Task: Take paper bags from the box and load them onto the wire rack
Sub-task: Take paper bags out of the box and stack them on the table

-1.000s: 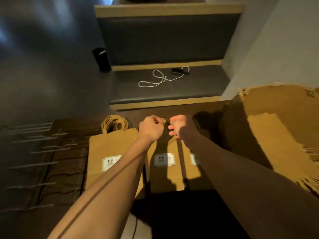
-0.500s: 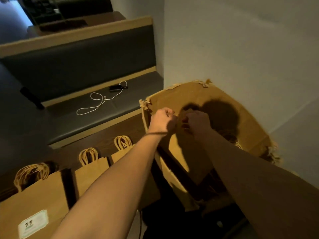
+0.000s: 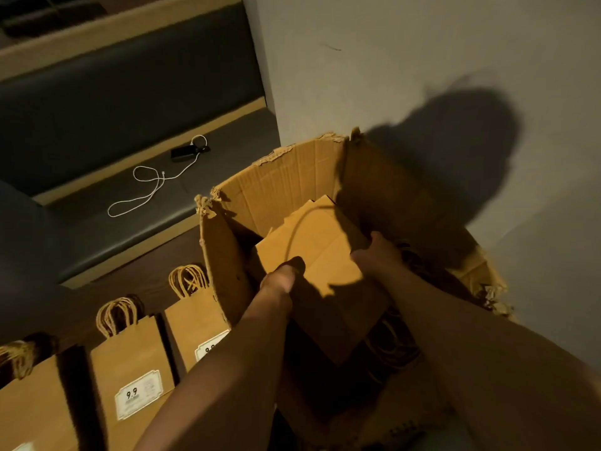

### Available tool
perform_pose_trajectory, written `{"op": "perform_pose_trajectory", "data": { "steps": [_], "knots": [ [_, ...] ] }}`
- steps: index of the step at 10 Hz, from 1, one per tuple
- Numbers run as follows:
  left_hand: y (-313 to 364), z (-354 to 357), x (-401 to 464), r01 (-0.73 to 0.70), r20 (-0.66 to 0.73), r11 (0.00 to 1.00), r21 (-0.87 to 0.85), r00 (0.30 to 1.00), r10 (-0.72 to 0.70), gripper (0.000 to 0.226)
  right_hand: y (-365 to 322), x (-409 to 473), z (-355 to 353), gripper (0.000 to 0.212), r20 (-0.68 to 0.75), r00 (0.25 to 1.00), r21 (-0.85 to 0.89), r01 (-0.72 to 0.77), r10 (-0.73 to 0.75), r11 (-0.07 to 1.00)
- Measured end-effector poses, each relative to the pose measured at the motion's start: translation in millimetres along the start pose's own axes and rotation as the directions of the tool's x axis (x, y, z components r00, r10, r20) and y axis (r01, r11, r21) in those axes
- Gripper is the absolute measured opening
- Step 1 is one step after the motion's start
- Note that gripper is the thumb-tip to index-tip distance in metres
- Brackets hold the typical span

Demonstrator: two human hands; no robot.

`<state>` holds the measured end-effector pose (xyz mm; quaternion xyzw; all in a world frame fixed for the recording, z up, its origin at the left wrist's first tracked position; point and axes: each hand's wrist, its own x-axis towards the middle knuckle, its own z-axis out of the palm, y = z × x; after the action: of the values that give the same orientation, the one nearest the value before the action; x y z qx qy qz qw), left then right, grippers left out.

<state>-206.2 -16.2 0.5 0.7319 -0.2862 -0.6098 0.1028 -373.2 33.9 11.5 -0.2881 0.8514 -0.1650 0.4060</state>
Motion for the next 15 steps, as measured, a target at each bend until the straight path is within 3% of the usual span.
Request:
{"op": "perform_pose_trajectory", "data": {
  "steps": [1,2,3,4,5,7,8,9,10,11,13,14,15],
  "knots": [
    [-3,4,27,-0.006,-0.032,0.998,-0.057,0.999,0.004,0.047,0,13,2,0.078,0.038,0.998,-0.128,-0.039,0.044,0.991],
    [7,3,26,-0.028,-0.112,0.999,-0.029,0.993,0.024,0.070,0,25,1,0.077,0.004,0.994,-0.210,-0.108,0.112,0.972],
    [24,0,17,-0.118,-0.148,0.991,-0.061,0.983,0.108,0.080,-2,30,0,0.076,-0.023,0.984,-0.153,-0.177,0.175,0.972],
    [36,-2,6,-0.231,-0.023,0.973,0.025,0.973,0.231,0.074,-5,34,0,0.075,-0.048,0.976,-0.030,-0.214,0.213,0.976],
    [40,-9,3,-0.332,0.038,0.941,0.061,0.943,0.330,0.050,-8,33,-2,0.071,-0.084,0.974,0.189,-0.190,0.209,0.964],
    [40,-20,7,-0.379,0.071,0.925,-0.017,0.923,0.379,0.035,-20,16,-7,0.050,-0.129,0.974,0.467,-0.105,0.185,0.878],
    [51,-28,-6,-0.409,0.156,0.906,-0.112,0.893,0.423,0.042,-28,6,-11,0.027,-0.174,0.974,0.539,-0.030,0.146,0.842],
    [62,-38,-15,-0.480,0.250,0.859,-0.178,0.822,0.511,0.031,-36,-3,-16,0.022,-0.197,0.976,0.621,0.047,0.097,0.783],
    [71,-52,-23,-0.533,0.219,0.800,-0.274,0.776,0.592,0.020,-42,-12,-18,0.036,-0.166,0.986,0.640,0.122,-0.018,0.759],
    [75,-66,-29,-0.534,0.206,0.757,-0.378,0.748,0.631,0.028,-52,-25,-22,0.037,-0.099,0.992,0.657,0.126,-0.081,0.743],
    [76,-110,-46,-0.510,0.221,0.718,-0.474,0.720,0.657,0.052,-87,-52,-29,0.045,-0.068,0.978,0.665,0.192,-0.197,0.722],
    [77,-133,-58,-0.502,0.164,0.731,-0.462,0.762,0.627,0.063,-109,-63,-28,0.045,-0.078,0.965,0.633,0.242,-0.251,0.735],
    [73,-151,-64,-0.531,0.087,0.750,-0.395,0.791,0.606,0.039,-139,-79,-22,0.046,-0.175,0.948,0.631,0.316,-0.267,0.709]
  ]
}}
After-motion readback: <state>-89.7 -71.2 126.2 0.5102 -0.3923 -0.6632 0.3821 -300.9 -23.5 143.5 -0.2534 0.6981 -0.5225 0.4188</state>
